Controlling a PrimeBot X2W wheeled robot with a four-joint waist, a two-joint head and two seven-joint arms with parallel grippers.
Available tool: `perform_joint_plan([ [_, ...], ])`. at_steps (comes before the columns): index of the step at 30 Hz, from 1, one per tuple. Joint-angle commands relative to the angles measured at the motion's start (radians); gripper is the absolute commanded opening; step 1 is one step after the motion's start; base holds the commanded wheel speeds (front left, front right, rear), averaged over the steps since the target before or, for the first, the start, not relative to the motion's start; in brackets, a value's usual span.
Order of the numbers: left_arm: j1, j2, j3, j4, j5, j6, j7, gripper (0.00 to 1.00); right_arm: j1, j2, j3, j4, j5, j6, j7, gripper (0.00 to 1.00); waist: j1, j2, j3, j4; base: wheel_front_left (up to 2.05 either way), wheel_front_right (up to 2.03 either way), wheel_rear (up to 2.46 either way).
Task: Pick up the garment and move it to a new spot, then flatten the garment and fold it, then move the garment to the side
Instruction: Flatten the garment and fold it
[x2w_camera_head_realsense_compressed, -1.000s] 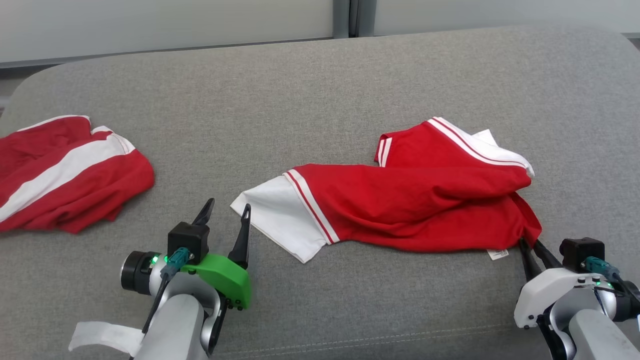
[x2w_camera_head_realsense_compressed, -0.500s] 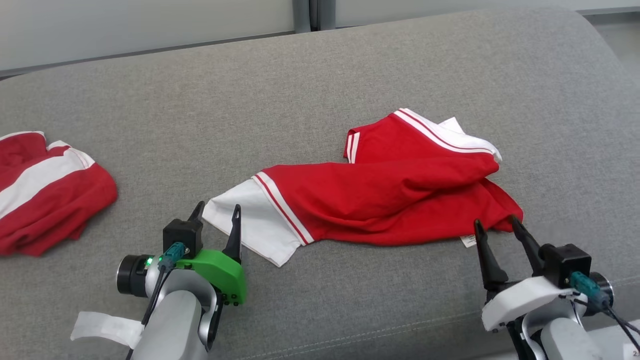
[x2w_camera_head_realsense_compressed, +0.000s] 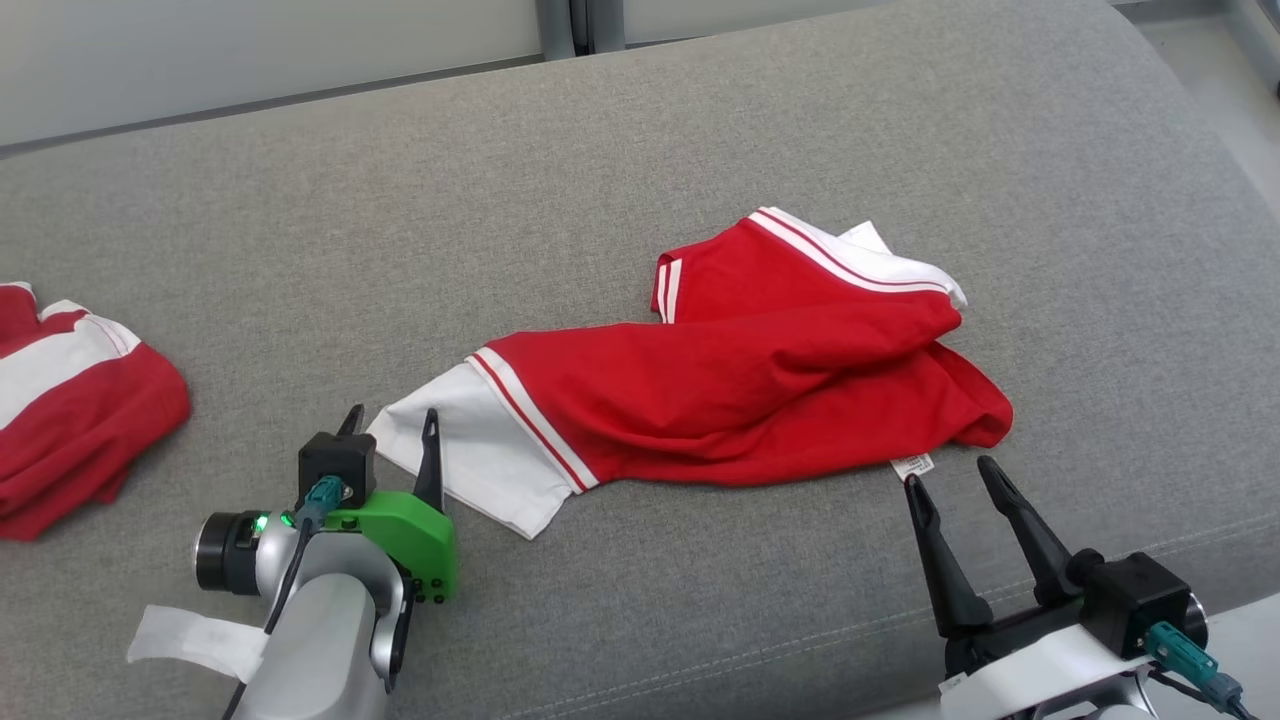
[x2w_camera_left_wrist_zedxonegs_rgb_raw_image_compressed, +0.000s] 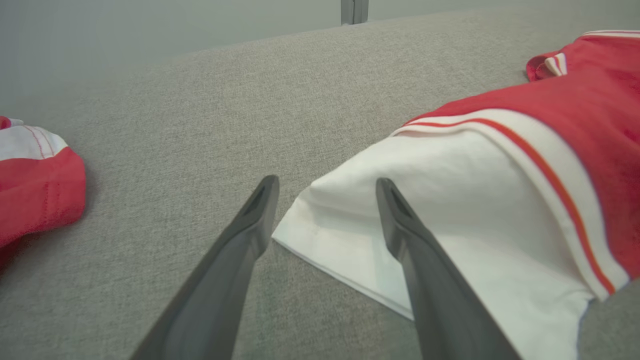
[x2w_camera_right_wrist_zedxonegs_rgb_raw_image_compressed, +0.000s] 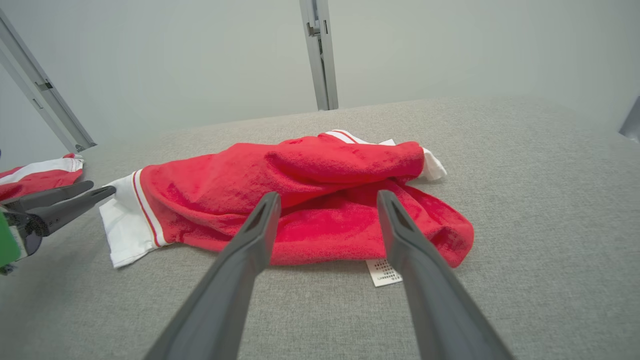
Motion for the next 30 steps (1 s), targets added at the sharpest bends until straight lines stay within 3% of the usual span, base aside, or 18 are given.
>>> perform_joint_plan([
  [1, -0.025, 0.013, -0.002, 0.009, 0.013, 0.013, -0.004, 1.00, 0.008, 0.001, 0.009, -0.004, -0.001, -0.001, -0.003, 1.00, 0.0000, -0.0001, 0.004, -0.005, 0.00, 0.00, 0.00],
  [3, -0.031, 0.016, -0.004, 0.014, 0.017, 0.014, -0.004, 1.00, 0.005, 0.003, 0.015, -0.003, 0.000, -0.001, -0.003, 1.00, 0.0000, -0.0001, 0.006, -0.006, 0.00, 0.00, 0.00],
  [8, -0.076, 0.009, -0.003, -0.030, -0.007, -0.038, -0.004, 1.00, -0.017, 0.003, 0.037, 0.003, 0.008, -0.001, -0.003, 1.00, 0.0000, -0.0001, 0.014, -0.020, 0.00, 0.00, 0.00],
  [12, -0.129, -0.007, -0.084, -0.033, 0.006, -0.118, 0.040, 1.00, -0.023, -0.001, 0.045, 0.009, 0.008, -0.001, -0.003, 1.00, 0.0000, -0.0001, 0.018, -0.028, 0.00, 0.00, 0.00],
  [17, -0.201, -0.016, -0.199, -0.056, -0.010, -0.149, 0.112, 1.00, -0.037, -0.005, 0.058, 0.012, 0.010, -0.001, -0.003, 1.00, 0.0000, -0.0001, 0.028, -0.045, 0.00, 0.00, 0.00],
  [21, -0.264, -0.023, -0.220, -0.052, -0.050, -0.143, 0.147, 1.00, -0.045, -0.007, 0.063, 0.015, 0.013, -0.001, -0.003, 1.00, 0.0000, -0.0001, 0.036, -0.055, 0.00, 0.00, 0.00],
  [24, -0.295, -0.025, -0.263, -0.040, -0.144, -0.133, 0.221, 1.00, -0.055, -0.007, 0.076, 0.018, 0.014, -0.001, -0.003, 1.00, 0.0000, -0.0001, 0.043, -0.073, 0.00, 0.00, 0.00],
  [30, -0.339, -0.024, -0.383, -0.050, -0.363, -0.060, 0.324, 1.00, -0.073, -0.003, 0.091, 0.021, 0.017, -0.001, -0.004, 1.00, 0.0000, -0.0001, 0.070, -0.106, 0.00, 0.00, 0.00],
])
